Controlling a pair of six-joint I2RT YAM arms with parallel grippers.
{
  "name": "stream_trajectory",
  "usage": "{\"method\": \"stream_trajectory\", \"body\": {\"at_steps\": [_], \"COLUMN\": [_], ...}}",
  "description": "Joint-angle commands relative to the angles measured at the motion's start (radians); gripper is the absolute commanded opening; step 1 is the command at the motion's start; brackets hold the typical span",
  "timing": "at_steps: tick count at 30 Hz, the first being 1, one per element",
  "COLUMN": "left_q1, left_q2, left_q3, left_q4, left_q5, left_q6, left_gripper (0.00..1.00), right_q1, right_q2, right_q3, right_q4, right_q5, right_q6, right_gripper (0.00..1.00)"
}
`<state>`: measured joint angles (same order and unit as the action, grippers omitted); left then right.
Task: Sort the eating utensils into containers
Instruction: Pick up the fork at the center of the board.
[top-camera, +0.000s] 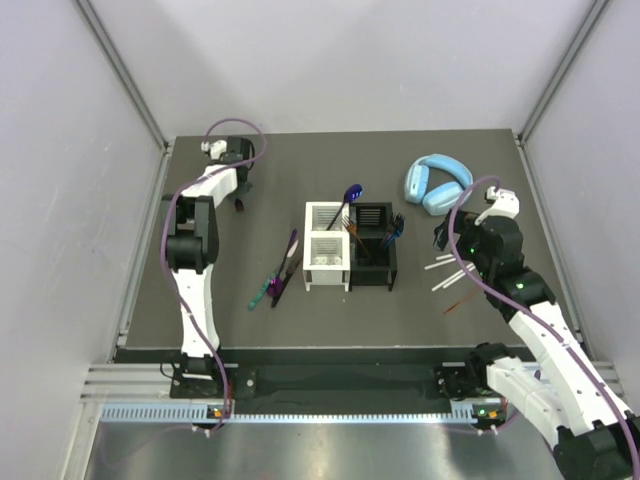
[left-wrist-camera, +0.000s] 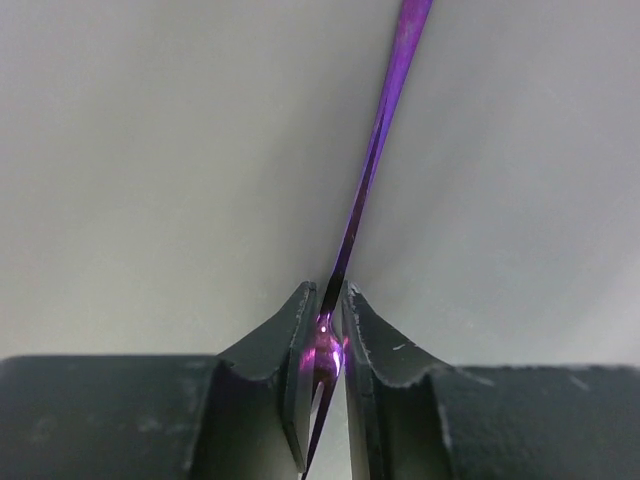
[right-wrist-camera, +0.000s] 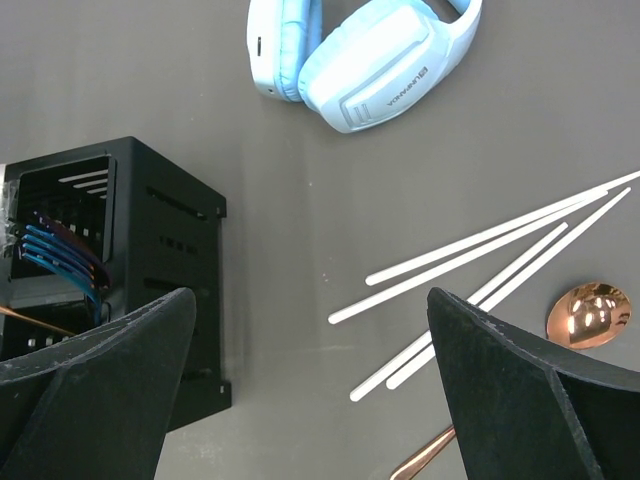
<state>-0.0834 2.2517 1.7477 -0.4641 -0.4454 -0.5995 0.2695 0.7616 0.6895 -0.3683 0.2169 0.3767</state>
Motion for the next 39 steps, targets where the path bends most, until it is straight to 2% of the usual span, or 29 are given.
{"method": "stream_trajectory", "body": {"at_steps": [1,8,16,21,24,30,32,35,39], "left_q1": [0.008,0.010,0.008,0.004,-0.021,-0.107,-0.170,-0.268,-0.323], "left_q2": [0.034,0.066,0.022,-0.082,-0.161,-0.303,-0.349,-0.385,-0.431], "left_q3": [0.071,0.098,0.039,-0.091,-0.207,-0.402,-0.464,-0.510,-0.525], "left_q4": [-0.067,-0.113,-0.107,-0.108,-0.088,-0.042,-0.039,-0.050,-0.064], "left_q5": [0.022,0.056,0.112,0.198,0.194,0.201,0.197,0.152,0.140], "left_q6": [0.027,0.044,0.047,0.033,0.041,0.032,0.021,0.006,-0.009], "left_gripper": [0.20,0.00,0.00,0.00,0.00,0.00,0.00,0.00,0.00], "right_q1": [-0.012,-0.018,-0.024,-0.029,-0.032,-0.039,-0.041,-0.044,-0.044], "right_q2": [0.001,0.004,0.008,0.019,0.027,0.038,0.039,0.036,0.028], "right_q3": [0.031,0.030,0.022,0.016,0.015,0.008,0.008,0.007,0.005], "right_q4": [0.020,0.020,0.028,0.037,0.046,0.065,0.066,0.066,0.063], "right_q5": [-0.014,-0.022,-0.028,-0.042,-0.053,-0.068,-0.068,-0.070,-0.071], "right_q6": [-0.007,-0.005,-0.004,0.001,0.002,0.007,0.007,0.007,0.007], "right_gripper": [1.00,1.00,1.00,1.00,1.00,1.00,1.00,1.00,1.00]}}
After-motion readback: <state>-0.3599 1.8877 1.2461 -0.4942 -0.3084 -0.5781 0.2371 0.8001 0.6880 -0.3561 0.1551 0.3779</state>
